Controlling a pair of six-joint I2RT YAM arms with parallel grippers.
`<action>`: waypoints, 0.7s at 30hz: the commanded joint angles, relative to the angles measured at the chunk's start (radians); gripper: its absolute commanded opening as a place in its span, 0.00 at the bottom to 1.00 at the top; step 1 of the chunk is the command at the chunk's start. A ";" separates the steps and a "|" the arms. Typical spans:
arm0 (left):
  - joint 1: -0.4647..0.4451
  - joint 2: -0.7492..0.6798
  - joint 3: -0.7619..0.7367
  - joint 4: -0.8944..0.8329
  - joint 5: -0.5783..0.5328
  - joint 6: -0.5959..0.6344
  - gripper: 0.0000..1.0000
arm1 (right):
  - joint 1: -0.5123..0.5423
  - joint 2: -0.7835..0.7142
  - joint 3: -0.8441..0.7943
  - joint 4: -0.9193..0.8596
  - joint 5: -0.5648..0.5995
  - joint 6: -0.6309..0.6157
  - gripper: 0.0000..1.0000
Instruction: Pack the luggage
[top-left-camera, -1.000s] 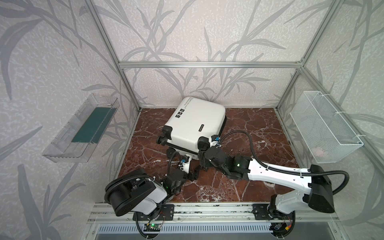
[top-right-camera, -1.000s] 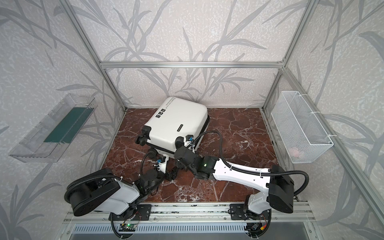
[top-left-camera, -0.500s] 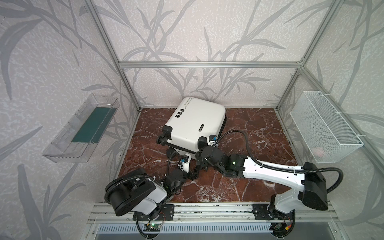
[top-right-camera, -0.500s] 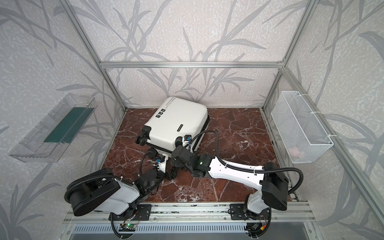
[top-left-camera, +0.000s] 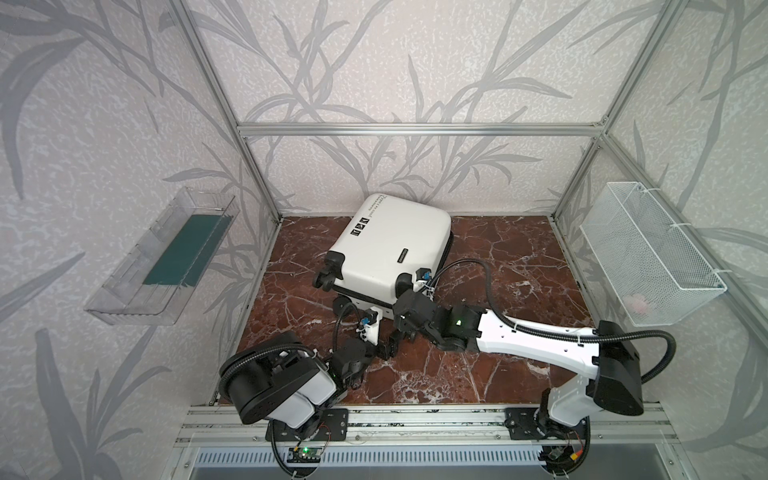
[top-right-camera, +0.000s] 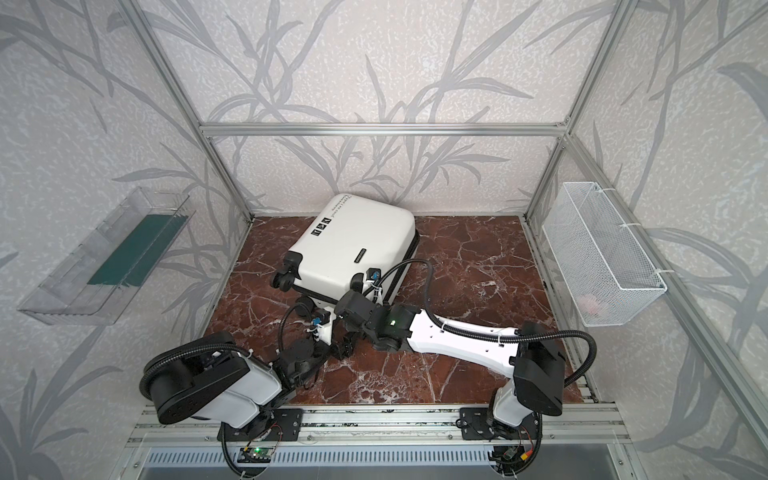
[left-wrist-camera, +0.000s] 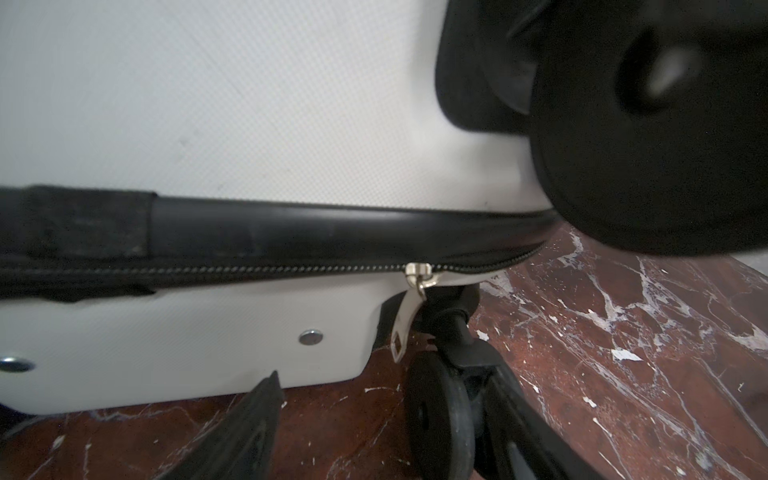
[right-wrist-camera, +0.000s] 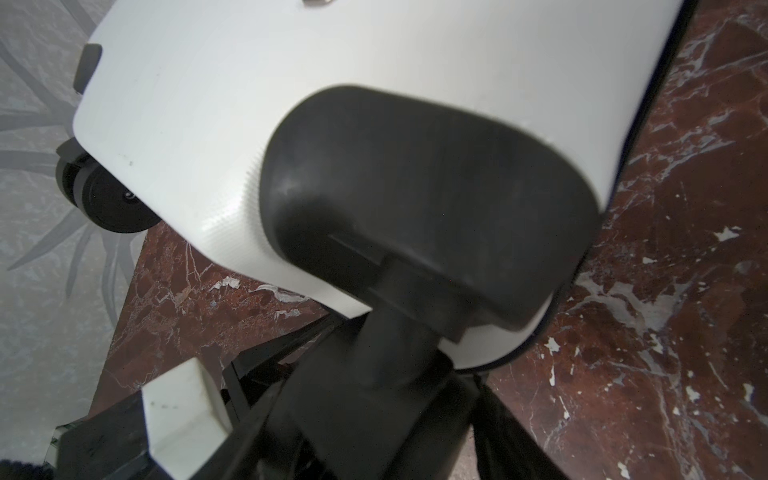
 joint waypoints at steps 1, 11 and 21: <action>-0.005 0.002 -0.005 0.051 -0.009 -0.002 0.79 | 0.001 -0.015 0.000 -0.027 0.033 0.001 0.55; -0.005 0.008 -0.002 0.051 -0.011 0.008 0.79 | 0.001 -0.049 0.002 0.031 -0.024 -0.057 0.22; -0.005 0.011 0.009 0.052 -0.023 0.027 0.79 | 0.012 -0.102 0.016 0.074 -0.044 -0.118 0.11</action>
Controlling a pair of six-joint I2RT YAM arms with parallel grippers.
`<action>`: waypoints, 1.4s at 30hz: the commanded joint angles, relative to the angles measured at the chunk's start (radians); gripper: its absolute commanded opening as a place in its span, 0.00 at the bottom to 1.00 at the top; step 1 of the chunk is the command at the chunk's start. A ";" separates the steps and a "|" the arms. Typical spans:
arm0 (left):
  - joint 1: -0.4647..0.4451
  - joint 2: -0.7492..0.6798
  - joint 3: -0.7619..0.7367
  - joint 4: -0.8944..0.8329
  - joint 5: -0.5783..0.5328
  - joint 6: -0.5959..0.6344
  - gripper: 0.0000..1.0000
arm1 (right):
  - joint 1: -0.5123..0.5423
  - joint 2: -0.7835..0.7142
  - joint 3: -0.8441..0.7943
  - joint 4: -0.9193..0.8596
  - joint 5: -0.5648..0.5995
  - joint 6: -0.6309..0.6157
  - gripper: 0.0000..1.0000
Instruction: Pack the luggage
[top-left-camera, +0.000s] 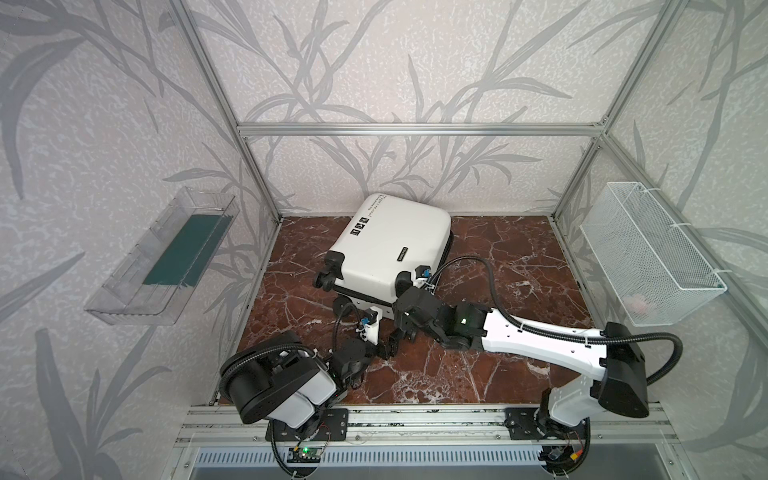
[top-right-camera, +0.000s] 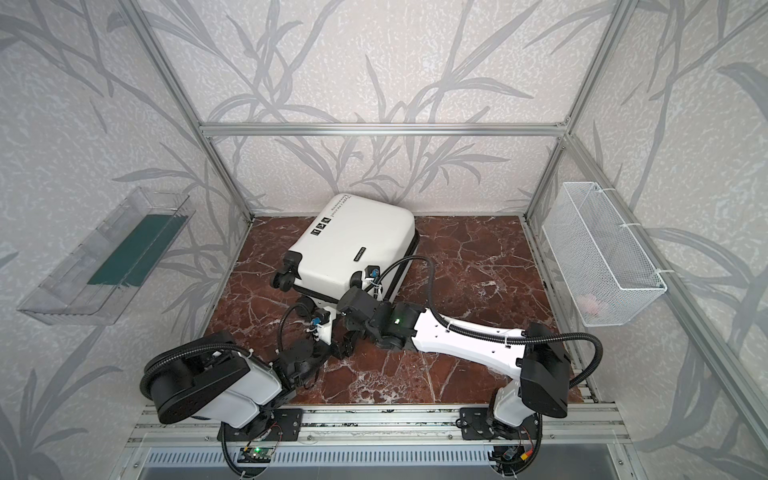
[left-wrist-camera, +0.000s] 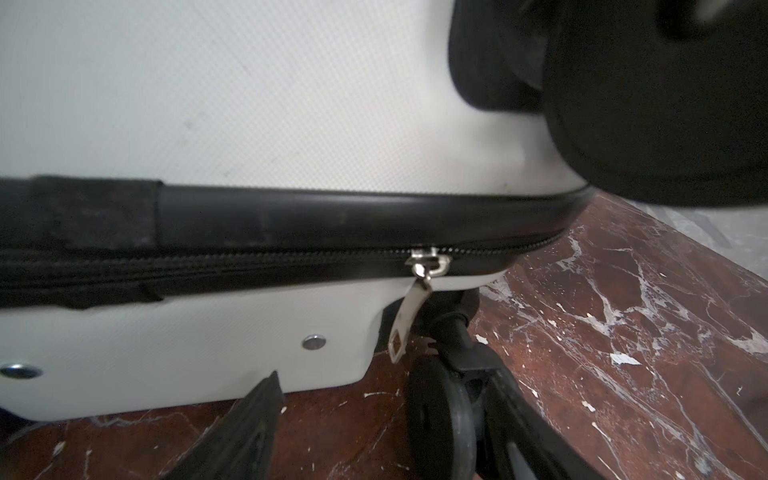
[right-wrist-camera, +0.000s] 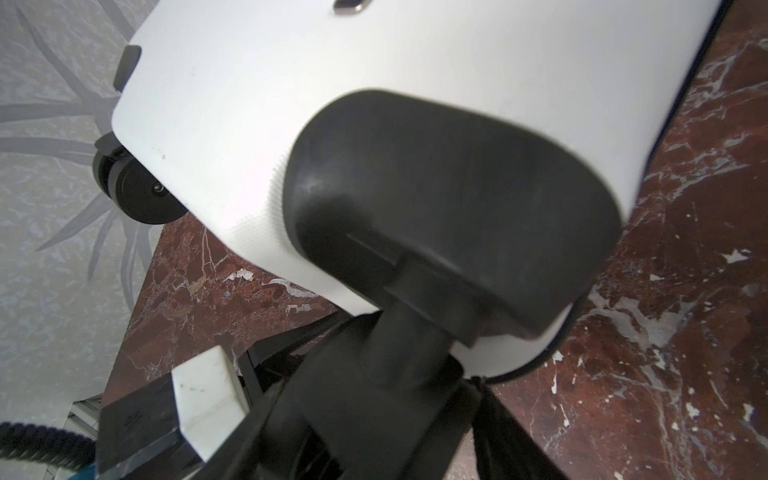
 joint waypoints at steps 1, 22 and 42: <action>-0.005 0.011 0.012 0.044 -0.021 0.017 0.79 | 0.014 -0.072 0.016 0.063 -0.007 -0.049 0.11; -0.004 0.053 0.106 0.046 -0.122 0.109 0.61 | 0.015 -0.084 -0.007 0.075 -0.011 -0.047 0.10; -0.005 0.155 0.159 0.046 -0.112 0.068 0.51 | 0.017 -0.092 -0.008 0.065 -0.003 -0.044 0.09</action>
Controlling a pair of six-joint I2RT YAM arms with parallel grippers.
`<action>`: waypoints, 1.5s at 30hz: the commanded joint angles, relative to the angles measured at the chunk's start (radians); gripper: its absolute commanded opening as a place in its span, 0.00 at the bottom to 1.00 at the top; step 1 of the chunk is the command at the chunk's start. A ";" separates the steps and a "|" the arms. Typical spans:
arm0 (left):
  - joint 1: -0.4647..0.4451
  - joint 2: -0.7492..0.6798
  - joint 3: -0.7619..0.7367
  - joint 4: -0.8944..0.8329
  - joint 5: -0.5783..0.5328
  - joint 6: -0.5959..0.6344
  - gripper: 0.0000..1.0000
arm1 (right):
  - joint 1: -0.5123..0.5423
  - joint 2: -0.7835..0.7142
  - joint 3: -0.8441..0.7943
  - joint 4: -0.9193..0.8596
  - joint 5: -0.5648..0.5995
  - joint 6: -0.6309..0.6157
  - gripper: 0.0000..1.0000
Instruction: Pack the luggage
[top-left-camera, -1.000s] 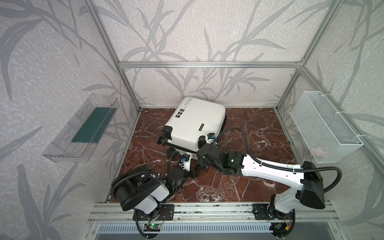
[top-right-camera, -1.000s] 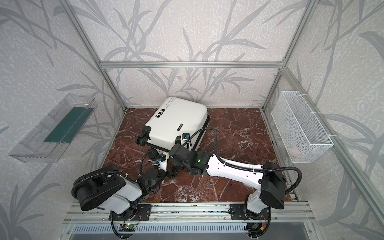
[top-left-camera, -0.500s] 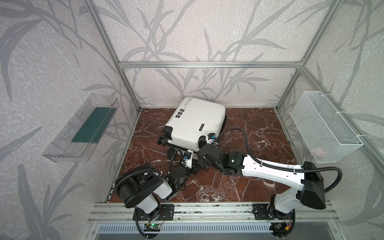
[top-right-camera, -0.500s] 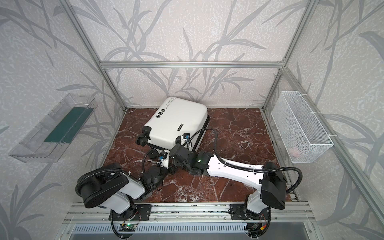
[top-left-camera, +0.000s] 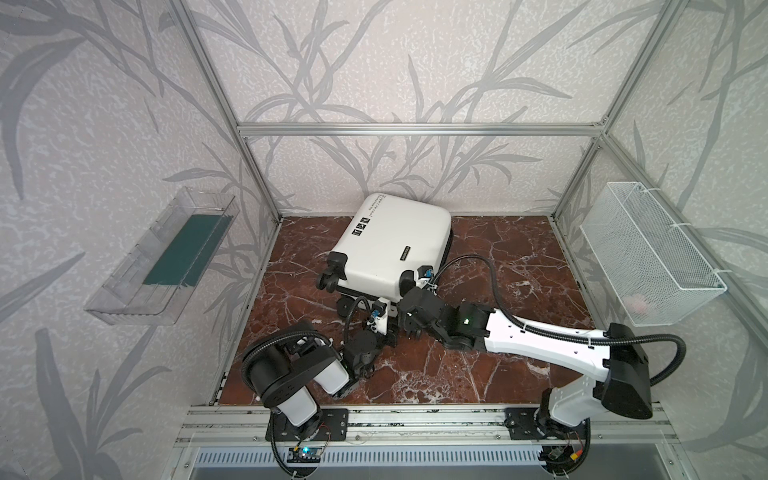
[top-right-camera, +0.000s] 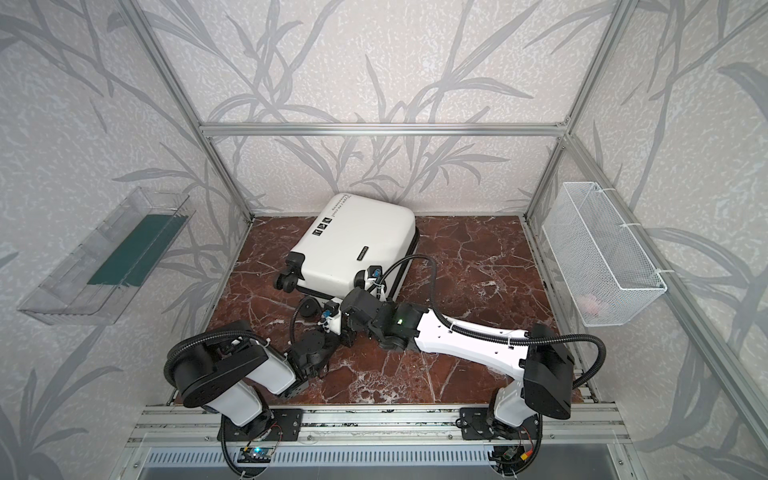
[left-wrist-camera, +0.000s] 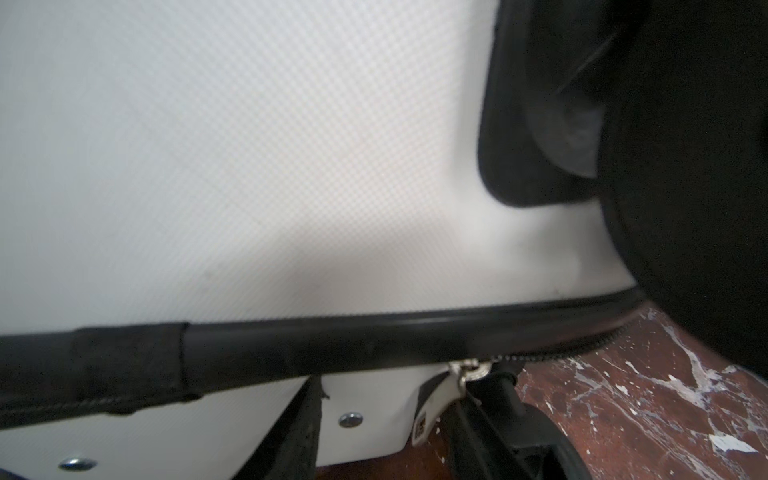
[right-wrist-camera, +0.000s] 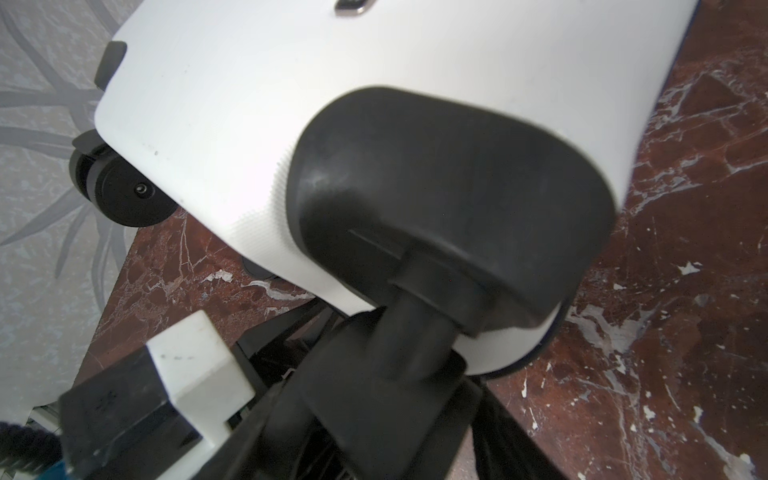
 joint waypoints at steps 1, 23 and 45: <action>0.003 0.029 0.032 -0.008 0.017 -0.033 0.51 | 0.022 -0.076 0.014 0.071 -0.018 -0.011 0.08; 0.003 0.077 0.108 -0.008 0.087 -0.058 0.37 | 0.024 -0.087 0.011 0.061 -0.010 -0.010 0.07; -0.004 0.043 0.117 -0.011 0.220 -0.075 0.00 | 0.027 -0.096 0.005 0.063 -0.006 -0.010 0.05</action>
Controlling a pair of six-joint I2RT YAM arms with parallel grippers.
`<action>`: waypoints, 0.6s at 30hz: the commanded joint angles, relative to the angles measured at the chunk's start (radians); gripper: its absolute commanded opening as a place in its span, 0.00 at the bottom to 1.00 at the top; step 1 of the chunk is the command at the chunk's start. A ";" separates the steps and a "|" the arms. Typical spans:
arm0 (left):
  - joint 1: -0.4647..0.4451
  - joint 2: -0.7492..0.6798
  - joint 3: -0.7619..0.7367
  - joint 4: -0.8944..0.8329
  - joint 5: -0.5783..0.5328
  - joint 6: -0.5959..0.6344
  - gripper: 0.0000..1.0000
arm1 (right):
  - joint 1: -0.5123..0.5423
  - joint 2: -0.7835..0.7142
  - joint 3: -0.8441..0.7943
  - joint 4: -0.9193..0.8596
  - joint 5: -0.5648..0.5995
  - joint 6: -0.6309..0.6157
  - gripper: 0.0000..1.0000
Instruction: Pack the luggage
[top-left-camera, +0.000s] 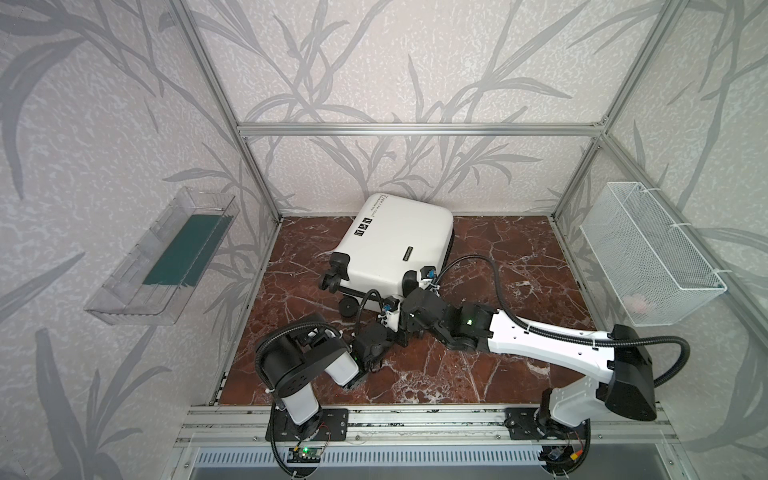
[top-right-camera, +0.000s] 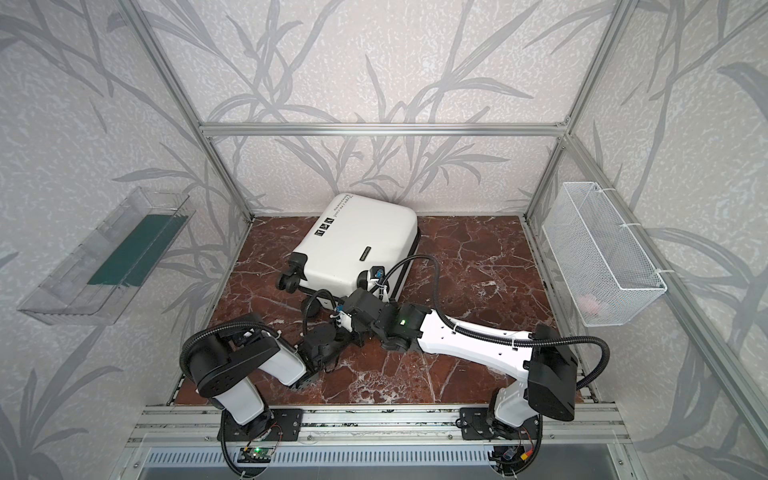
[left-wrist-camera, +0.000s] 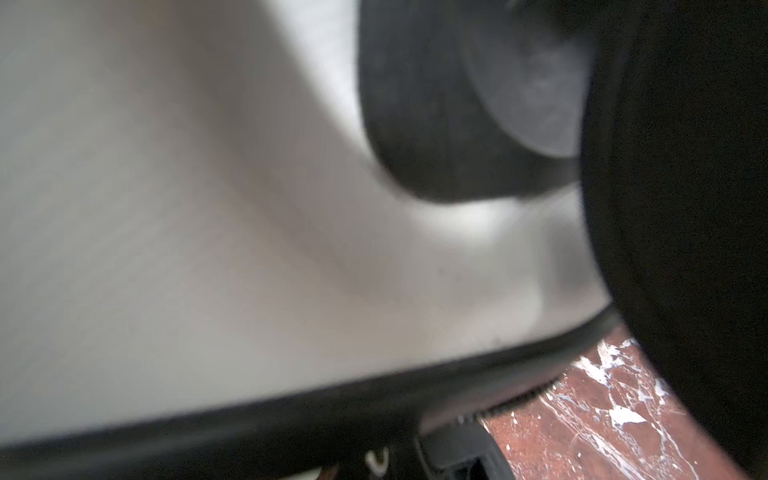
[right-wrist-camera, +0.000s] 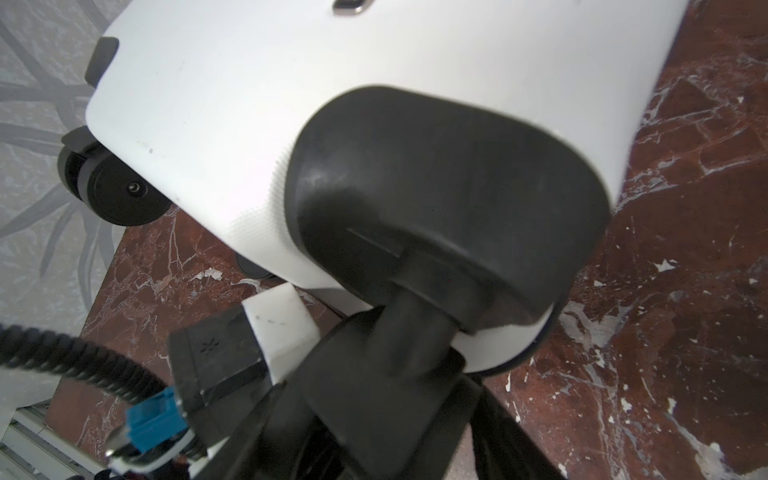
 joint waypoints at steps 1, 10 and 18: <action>-0.005 -0.034 0.009 0.058 0.030 -0.005 0.00 | 0.028 -0.075 0.020 0.081 -0.023 -0.004 0.05; -0.050 -0.079 -0.064 0.058 0.031 -0.019 0.00 | 0.028 -0.077 0.014 0.075 -0.012 -0.004 0.05; -0.055 -0.134 -0.128 0.057 0.003 -0.007 0.00 | 0.028 -0.086 -0.009 0.090 -0.005 0.002 0.05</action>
